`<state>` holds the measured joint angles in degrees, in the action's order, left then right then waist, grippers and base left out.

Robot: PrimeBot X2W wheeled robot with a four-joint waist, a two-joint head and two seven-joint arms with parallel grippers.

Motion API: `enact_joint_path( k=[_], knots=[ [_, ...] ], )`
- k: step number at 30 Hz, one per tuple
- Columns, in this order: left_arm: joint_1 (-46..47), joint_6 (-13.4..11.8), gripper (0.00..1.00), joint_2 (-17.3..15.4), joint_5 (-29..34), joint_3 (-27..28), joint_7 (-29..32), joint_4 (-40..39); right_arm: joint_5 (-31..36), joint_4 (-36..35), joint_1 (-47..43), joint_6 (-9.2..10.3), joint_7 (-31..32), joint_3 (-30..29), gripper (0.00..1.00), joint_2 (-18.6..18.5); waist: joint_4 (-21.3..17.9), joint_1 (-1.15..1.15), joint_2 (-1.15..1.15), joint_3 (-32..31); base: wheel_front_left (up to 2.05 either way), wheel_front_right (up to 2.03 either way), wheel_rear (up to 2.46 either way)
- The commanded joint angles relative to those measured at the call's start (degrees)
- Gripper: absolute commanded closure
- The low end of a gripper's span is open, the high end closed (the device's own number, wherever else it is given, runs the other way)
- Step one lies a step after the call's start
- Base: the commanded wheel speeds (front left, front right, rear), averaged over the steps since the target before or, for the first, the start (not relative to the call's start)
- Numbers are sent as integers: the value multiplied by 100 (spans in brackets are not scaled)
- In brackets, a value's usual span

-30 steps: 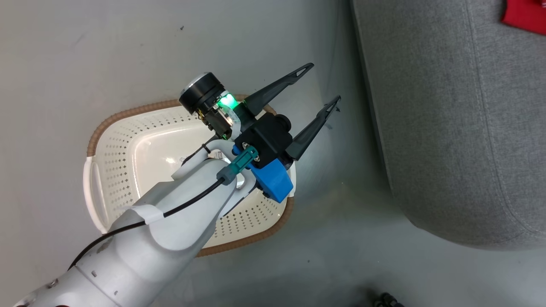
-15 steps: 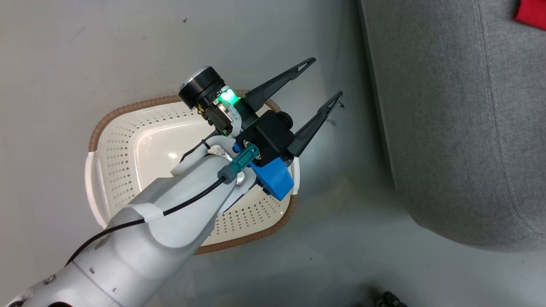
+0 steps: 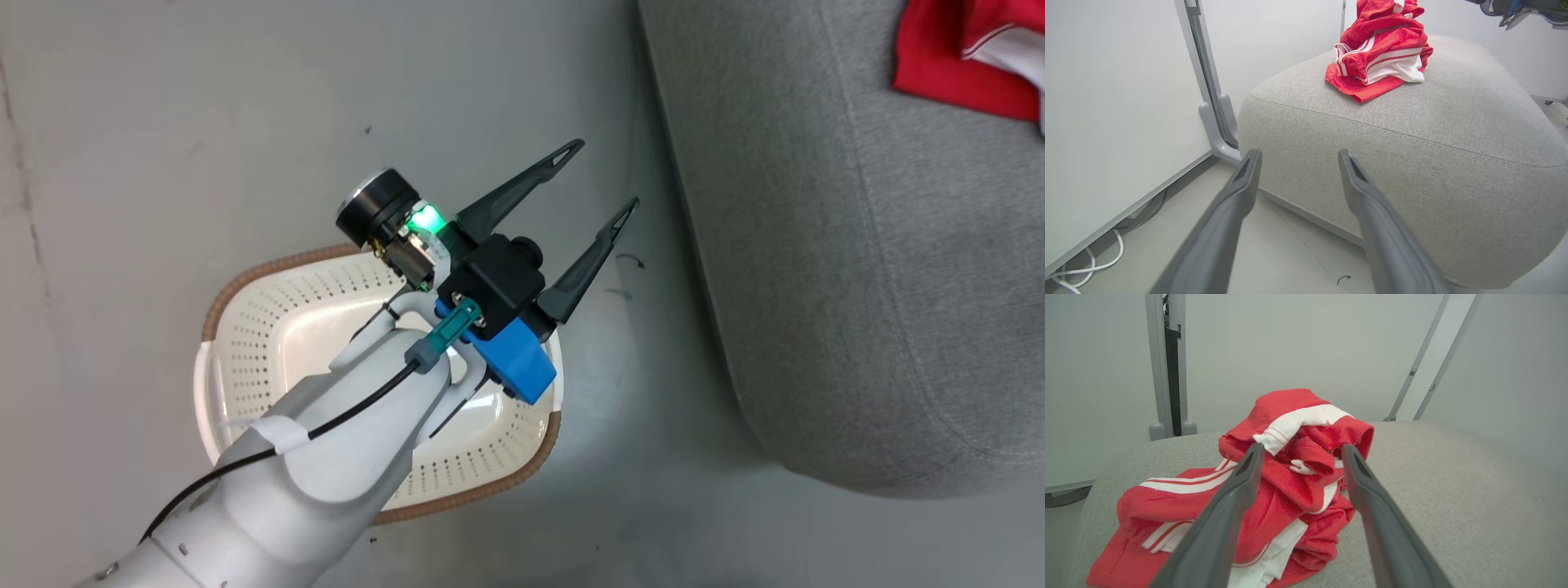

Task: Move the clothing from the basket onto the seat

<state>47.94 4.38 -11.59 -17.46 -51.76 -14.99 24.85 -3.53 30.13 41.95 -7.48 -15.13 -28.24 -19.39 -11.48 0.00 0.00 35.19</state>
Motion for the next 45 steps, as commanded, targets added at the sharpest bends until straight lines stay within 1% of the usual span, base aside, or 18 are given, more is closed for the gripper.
enact_joint_path(
  k=[1,6,9,15,21,22,27,33,42,45],
  knots=[
    [-143,-36,0,-21,-14,76,-26,-33,-7,-180,-286,-3,-3,63,0,106,-22,0,0,-319,0,0,0],
    [-475,-99,0,-26,-58,304,-27,-126,-3,-675,-821,-2,-3,297,0,362,16,0,0,-713,0,0,0],
    [-702,-142,0,-9,-55,475,-27,-189,6,-979,-1079,-2,-3,541,0,477,90,0,0,-953,0,0,0],
    [-1198,-233,0,35,-49,881,-27,-298,-37,-1474,-1526,-2,-3,1077,0,751,317,0,0,-1410,0,0,0],
    [-1683,-300,0,104,-77,1413,-27,-382,-86,-1727,-1865,-2,-2,1569,0,996,601,0,0,-1843,0,0,0],
    [-1683,-300,0,104,-77,1413,-27,-382,-86,-1727,-1865,-2,-2,1569,0,996,601,0,0,-1843,0,0,0],
    [-2056,-320,0,203,2,1804,-27,-410,-138,-1837,-2142,-3,-2,1848,0,1193,858,0,0,-2181,0,0,0],
    [-2459,-344,0,276,98,2311,-27,-486,-153,-1899,-2441,-3,-2,2074,0,1303,1122,0,0,-2501,0,0,0],
    [-3101,-382,0,320,259,3143,-27,-652,-26,-2081,-3038,-3,-3,2154,0,1490,1351,0,0,-2969,0,0,0],
    [-3310,-344,0,339,328,3357,-27,-707,-19,-2109,-3264,-3,-2,2132,0,1525,1406,0,0,-3109,0,0,0]
  ],
)
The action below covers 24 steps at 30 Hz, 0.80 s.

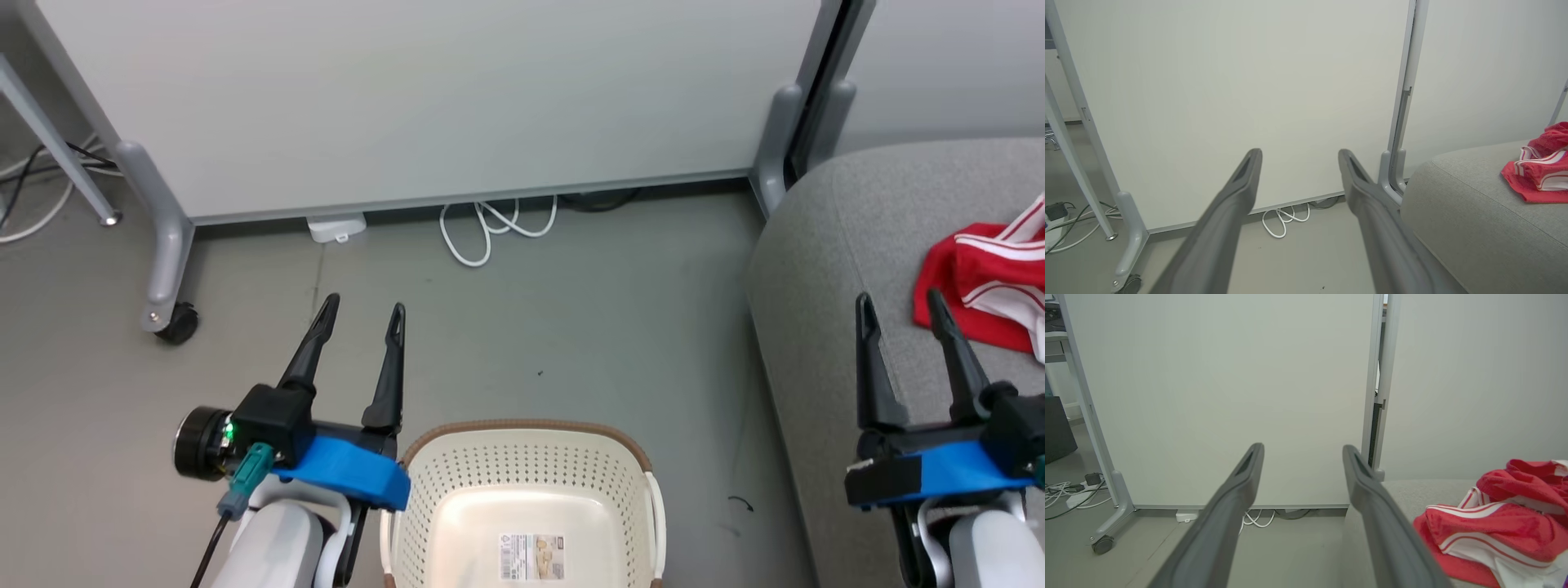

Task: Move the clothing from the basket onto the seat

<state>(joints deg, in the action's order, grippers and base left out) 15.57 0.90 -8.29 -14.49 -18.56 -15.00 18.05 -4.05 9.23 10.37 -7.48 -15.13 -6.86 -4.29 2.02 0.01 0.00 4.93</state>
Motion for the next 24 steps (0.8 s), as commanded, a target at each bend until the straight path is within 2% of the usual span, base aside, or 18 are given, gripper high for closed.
enact_joint_path(
  k=[1,13,24],
  knots=[
    [-140,21,0,15,60,94,-26,-39,36,-33,-164,-3,-2,-22,0,25,74,-1,0,-130,0,0,0],
    [-664,211,0,174,317,595,-26,-150,16,-158,-744,-3,-2,-11,0,127,120,-1,0,-370,0,0,0],
    [-789,346,0,306,492,863,-26,-165,-66,-125,-860,-3,-2,31,0,144,3,-1,0,-380,0,0,0]
  ],
)
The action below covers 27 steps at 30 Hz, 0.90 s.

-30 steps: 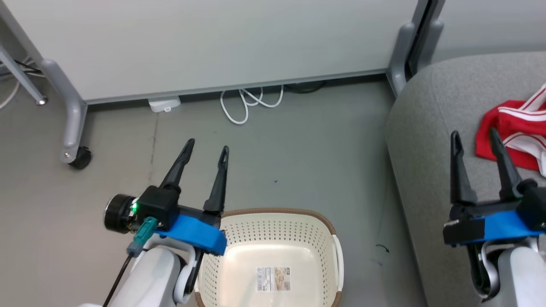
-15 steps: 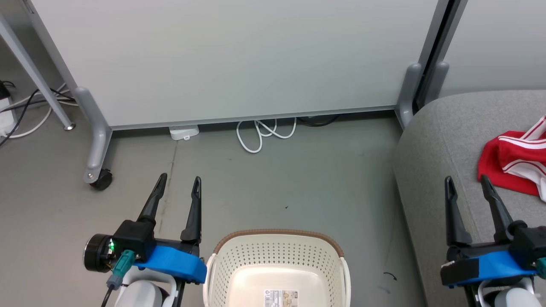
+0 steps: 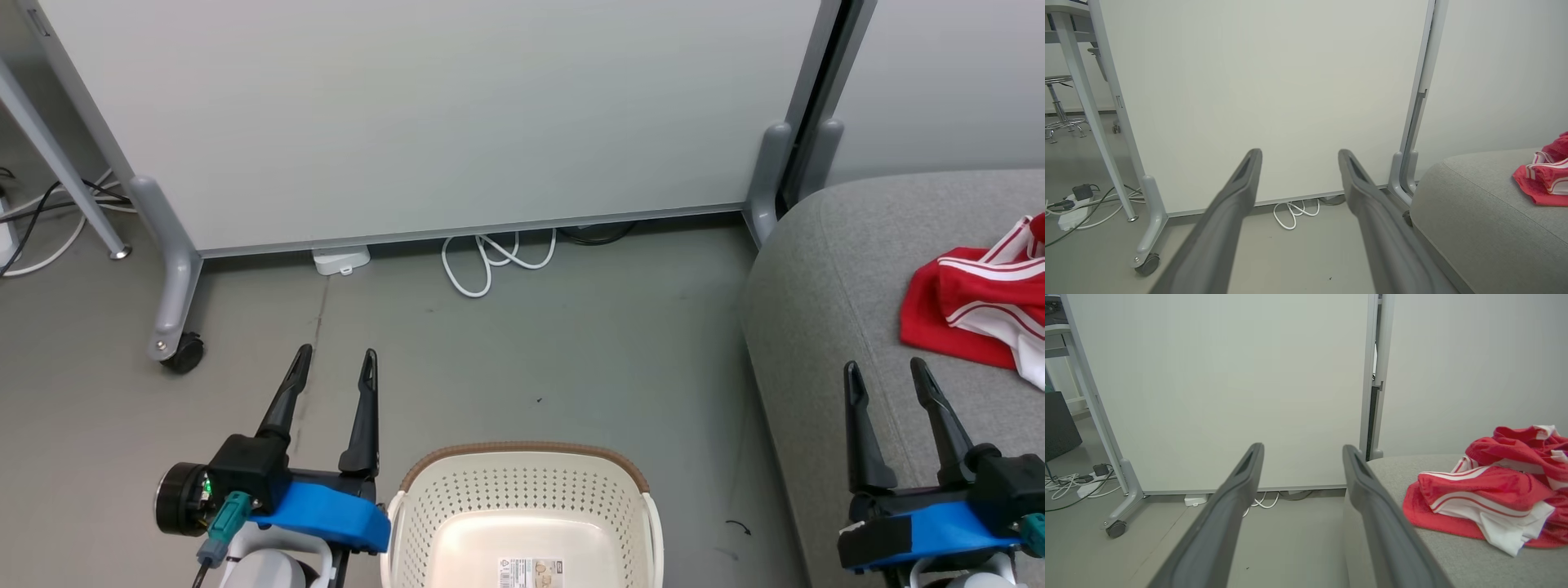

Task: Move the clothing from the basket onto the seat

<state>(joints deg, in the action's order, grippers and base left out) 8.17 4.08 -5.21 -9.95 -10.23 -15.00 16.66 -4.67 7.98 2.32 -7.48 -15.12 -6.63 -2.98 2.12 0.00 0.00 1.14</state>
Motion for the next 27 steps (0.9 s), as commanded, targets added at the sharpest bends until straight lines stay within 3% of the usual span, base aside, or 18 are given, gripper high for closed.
enact_joint_path(
  k=[1,27],
  knots=[
    [-54,39,0,11,44,55,-27,-30,-14,10,-55,-3,-4,9,0,13,-16,0,0,-2,0,0,0],
    [-110,185,0,155,304,308,-27,66,-91,62,10,-3,-3,-27,0,14,8,0,0,-6,0,0,0]
  ],
)
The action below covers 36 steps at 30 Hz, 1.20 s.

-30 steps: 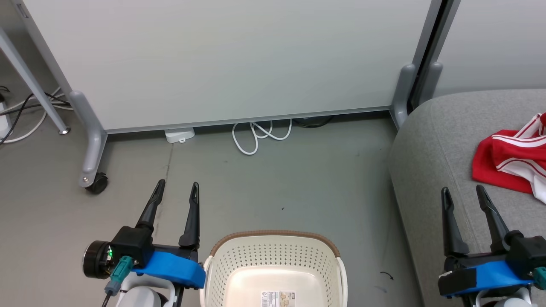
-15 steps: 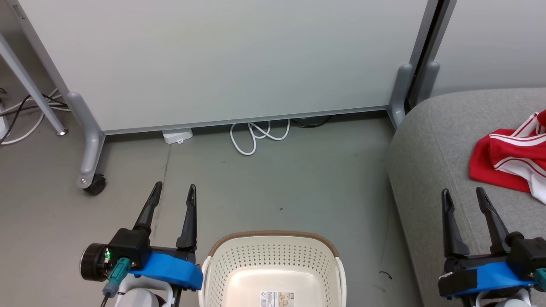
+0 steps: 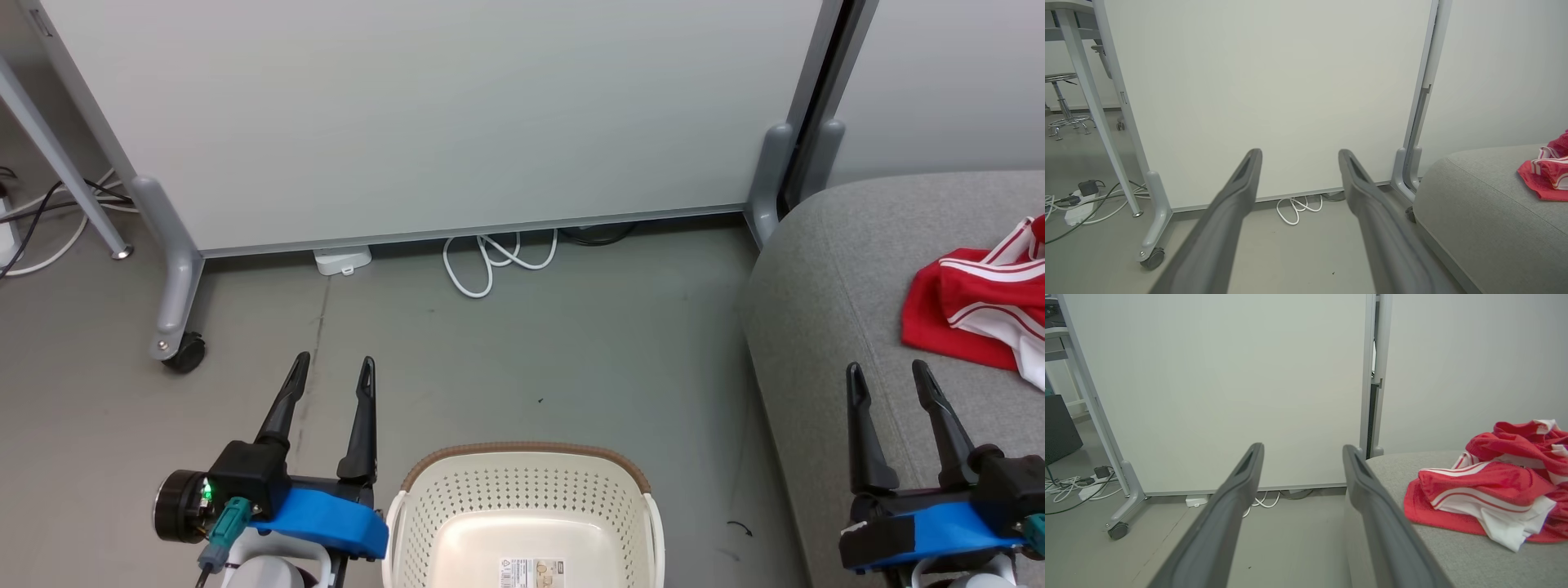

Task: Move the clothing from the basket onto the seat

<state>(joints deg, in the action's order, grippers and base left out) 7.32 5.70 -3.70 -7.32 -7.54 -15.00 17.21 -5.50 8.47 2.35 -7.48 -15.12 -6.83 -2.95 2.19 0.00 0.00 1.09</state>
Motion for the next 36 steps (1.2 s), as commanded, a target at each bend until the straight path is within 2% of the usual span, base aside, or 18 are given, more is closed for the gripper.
enact_joint_path(
  k=[1,3,4,9,36],
  knots=[
    [-25,24,0,7,44,44,-27,11,-11,16,7,-3,-3,-9,0,11,3,0,0,-3,0,0,0],
    [-22,13,0,10,69,58,-27,-12,-18,25,10,-3,-3,-10,0,11,6,0,0,-1,0,0,0],
    [-2,18,100,16,42,36,1,0,-21,23,5,0,1,-3,100,0,5,0,0,-2,0,0,0],
    [-152,19,100,36,-41,41,58,187,-93,242,-31,0,49,-18,100,25,4,0,0,-4,0,0,0],
    [-122,78,100,51,-2875,500,757,0,-2975,325,120,0,753,7,100,15,-45,0,0,-23,0,0,0]
  ],
)
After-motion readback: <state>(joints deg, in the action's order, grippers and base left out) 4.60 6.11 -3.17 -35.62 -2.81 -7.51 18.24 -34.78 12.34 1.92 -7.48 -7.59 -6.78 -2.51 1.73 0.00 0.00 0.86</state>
